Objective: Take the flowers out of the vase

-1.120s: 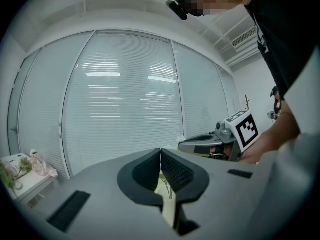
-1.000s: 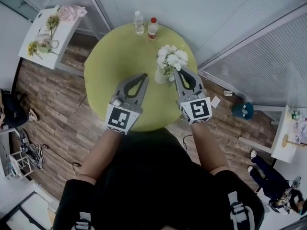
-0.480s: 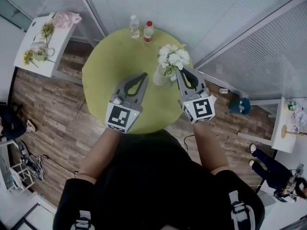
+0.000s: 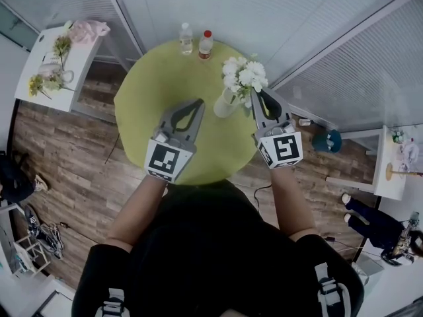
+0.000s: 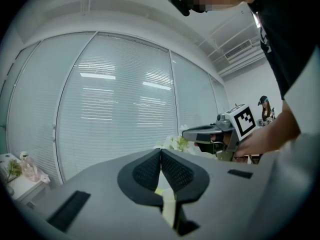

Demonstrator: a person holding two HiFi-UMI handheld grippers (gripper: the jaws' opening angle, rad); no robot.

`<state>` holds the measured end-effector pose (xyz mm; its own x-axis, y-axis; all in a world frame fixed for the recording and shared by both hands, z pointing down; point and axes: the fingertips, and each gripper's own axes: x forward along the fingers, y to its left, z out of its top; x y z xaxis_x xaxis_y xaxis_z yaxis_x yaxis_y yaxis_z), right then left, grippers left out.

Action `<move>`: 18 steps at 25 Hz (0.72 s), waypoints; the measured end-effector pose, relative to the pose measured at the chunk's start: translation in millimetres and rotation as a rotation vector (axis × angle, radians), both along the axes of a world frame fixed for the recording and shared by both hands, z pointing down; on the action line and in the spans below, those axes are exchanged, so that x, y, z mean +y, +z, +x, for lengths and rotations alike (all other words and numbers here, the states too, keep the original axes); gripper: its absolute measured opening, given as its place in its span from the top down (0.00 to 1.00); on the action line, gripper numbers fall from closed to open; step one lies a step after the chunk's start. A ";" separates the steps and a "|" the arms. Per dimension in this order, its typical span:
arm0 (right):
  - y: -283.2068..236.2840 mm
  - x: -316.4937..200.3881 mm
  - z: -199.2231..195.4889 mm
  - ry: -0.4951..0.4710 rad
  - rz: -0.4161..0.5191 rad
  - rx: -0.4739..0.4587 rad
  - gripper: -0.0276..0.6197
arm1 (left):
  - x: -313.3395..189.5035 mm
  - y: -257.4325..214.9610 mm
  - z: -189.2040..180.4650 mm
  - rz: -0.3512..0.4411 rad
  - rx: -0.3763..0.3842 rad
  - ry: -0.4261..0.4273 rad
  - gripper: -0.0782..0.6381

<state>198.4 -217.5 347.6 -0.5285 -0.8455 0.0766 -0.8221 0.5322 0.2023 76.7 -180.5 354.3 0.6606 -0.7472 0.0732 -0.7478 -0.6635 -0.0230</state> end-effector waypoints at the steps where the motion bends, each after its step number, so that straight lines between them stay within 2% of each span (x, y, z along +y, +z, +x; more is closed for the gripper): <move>1: -2.4 -0.1 -0.3 0.004 0.006 0.001 0.92 | 0.1 -0.9 -1.9 0.001 0.003 0.003 0.87; 18: -60.1 11.2 -26.4 0.050 0.113 0.000 0.92 | 1.6 -29.3 -39.7 0.045 0.035 0.015 0.87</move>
<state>172.1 -206.3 287.5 -0.4857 -0.8739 -0.0205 -0.8468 0.4646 0.2589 37.0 -178.8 325.0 0.6734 -0.7391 0.0163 -0.7387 -0.6735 -0.0267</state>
